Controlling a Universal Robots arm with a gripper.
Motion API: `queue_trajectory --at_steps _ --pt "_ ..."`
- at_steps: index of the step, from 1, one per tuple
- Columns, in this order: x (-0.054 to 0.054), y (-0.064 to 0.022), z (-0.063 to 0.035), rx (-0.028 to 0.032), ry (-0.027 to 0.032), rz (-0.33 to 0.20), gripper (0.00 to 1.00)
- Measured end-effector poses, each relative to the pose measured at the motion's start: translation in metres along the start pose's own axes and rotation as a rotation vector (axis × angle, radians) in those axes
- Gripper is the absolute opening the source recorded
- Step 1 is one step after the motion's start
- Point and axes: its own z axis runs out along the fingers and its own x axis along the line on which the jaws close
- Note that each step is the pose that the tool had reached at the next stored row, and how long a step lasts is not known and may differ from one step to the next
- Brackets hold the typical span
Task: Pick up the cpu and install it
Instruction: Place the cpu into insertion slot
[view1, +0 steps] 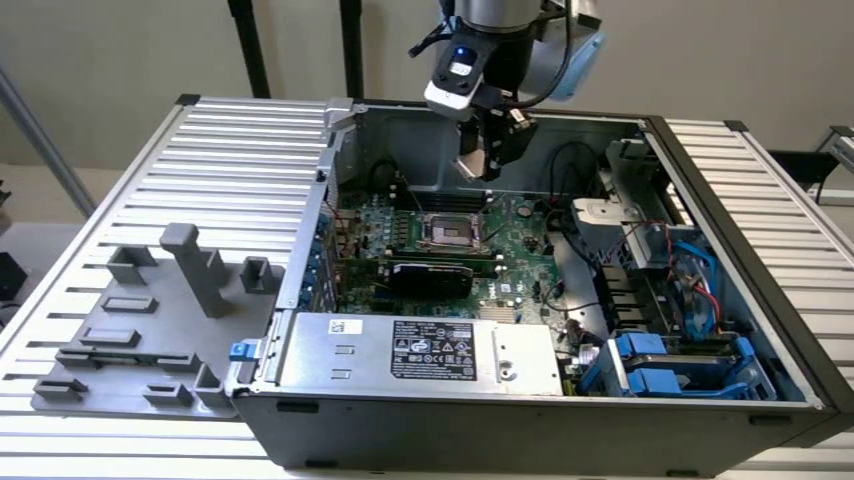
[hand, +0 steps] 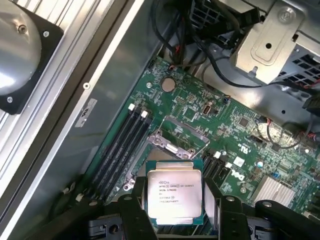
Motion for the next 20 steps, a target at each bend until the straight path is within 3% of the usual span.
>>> queue_trajectory --at_steps 10,20 --pt "0.000 -0.0011 0.0135 -0.0030 -0.0147 0.182 0.55" --pt "0.000 -0.0016 0.0203 -0.0059 -0.0292 0.361 0.55"
